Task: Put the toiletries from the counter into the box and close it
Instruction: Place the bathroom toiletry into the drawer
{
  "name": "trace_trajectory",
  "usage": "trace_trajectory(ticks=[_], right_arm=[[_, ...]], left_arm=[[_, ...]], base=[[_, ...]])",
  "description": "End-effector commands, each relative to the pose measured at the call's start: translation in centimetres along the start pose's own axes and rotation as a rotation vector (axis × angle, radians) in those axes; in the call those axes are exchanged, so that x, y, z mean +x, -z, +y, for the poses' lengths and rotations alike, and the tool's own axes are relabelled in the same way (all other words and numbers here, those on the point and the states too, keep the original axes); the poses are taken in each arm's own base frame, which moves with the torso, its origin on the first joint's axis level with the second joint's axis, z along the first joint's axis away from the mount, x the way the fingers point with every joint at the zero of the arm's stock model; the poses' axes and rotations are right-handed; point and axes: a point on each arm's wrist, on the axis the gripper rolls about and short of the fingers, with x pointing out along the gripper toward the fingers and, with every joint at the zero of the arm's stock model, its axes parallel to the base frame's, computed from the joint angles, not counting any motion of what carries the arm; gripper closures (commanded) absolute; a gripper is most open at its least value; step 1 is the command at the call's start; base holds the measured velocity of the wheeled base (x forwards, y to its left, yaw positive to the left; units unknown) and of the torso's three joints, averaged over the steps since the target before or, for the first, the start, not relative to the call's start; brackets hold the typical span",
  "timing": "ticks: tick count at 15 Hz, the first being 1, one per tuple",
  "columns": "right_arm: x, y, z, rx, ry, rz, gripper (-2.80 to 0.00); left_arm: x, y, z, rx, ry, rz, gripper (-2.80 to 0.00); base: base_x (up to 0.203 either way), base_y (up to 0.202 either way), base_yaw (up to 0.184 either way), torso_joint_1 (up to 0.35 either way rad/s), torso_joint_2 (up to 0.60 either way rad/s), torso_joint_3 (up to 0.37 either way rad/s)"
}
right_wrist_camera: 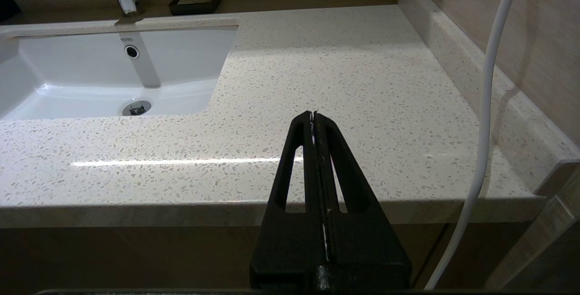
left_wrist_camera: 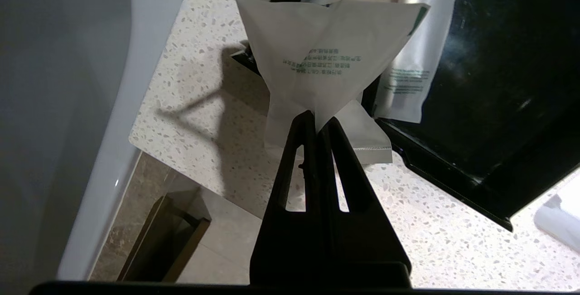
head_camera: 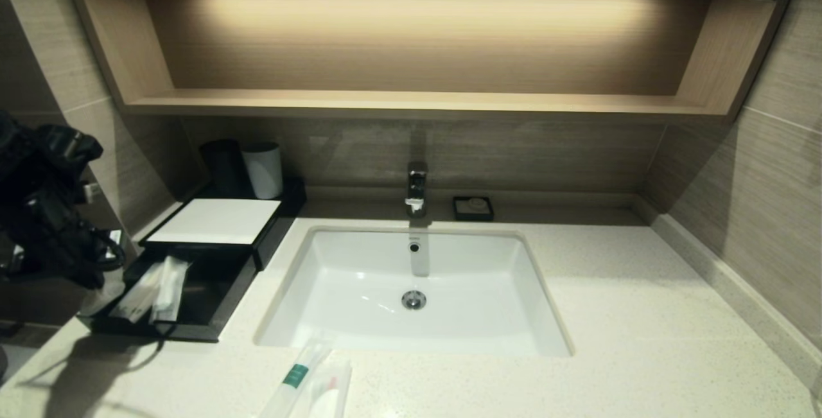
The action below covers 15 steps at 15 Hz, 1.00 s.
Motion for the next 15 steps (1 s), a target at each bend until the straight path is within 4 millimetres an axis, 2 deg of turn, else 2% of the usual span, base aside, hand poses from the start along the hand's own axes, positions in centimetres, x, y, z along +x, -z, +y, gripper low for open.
trace_trajectory(ticks=[1,15], right_arm=[[0.0,0.0,0.0,0.001,0.0,0.0,0.0],[0.0,0.0,0.0,0.001,0.001,0.001,0.0]], left_arm=[[1.1,-0.4,0.8,-0.011,-0.007,0.028,0.0],[4.0,-1.1,0.4,0.022,0.046,0.098,0.0]], base=[[0.0,0.0,0.0,0.0,0.0,0.0],[0.0,0.0,0.0,0.0,0.0,0.0]])
